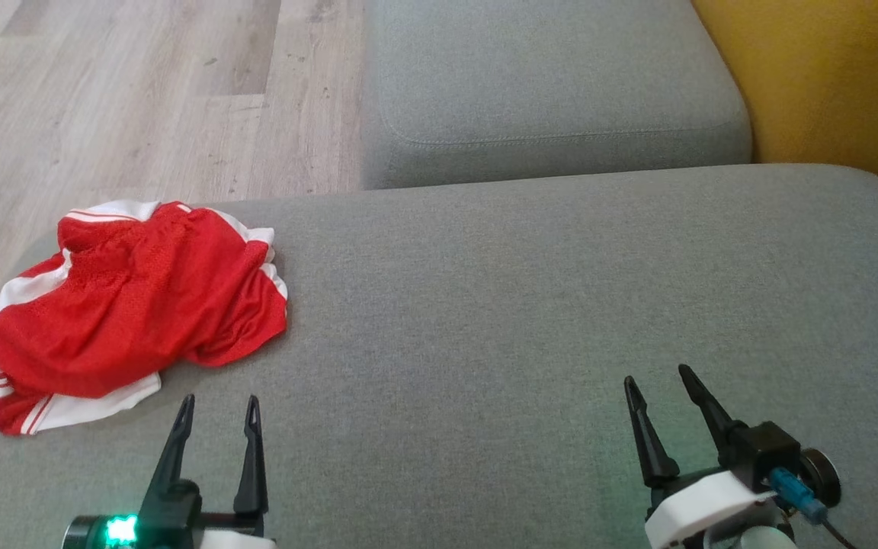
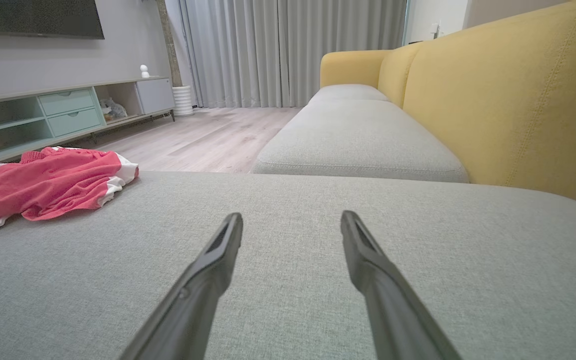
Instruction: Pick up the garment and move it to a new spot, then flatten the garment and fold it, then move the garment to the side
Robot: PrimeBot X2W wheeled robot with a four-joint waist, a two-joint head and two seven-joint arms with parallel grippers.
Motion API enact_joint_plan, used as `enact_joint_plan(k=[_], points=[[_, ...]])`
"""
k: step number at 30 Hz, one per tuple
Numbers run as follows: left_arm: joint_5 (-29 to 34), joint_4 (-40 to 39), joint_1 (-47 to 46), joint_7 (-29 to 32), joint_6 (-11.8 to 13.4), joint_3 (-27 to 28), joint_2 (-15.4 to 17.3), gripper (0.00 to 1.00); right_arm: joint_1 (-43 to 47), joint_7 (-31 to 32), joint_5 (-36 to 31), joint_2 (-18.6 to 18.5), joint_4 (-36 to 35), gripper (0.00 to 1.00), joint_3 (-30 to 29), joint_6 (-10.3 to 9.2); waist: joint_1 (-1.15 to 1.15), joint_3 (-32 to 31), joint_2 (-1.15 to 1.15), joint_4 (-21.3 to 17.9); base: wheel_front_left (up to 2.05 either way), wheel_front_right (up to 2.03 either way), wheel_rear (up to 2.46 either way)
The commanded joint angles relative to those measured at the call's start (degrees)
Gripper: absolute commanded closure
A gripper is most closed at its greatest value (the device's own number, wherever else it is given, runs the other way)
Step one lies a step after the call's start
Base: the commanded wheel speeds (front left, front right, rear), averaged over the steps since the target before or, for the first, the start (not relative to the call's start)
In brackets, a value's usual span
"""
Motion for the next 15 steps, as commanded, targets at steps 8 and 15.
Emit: enact_joint_plan(k=[8, 15], points=[[0.17, 0.57, -1.94, -0.70, -0.70, 3.03, 0.56, 0.00, -1.45, -0.78, 0.61, -0.49, -0.94, 0.00, 0.99, 0.43, 0.00, -0.46, 0.00, -0.25, 0.00, 0.00, 0.00], [0.48, 1.46, -2.38, -0.70, -1.27, 3.76, 0.42, 0.00, -1.50, -0.78, 0.71, -0.49, -0.90, 0.00, 0.80, 0.43, 0.00, -0.34, 0.00, -0.08, 0.00, 0.00, 0.00]])
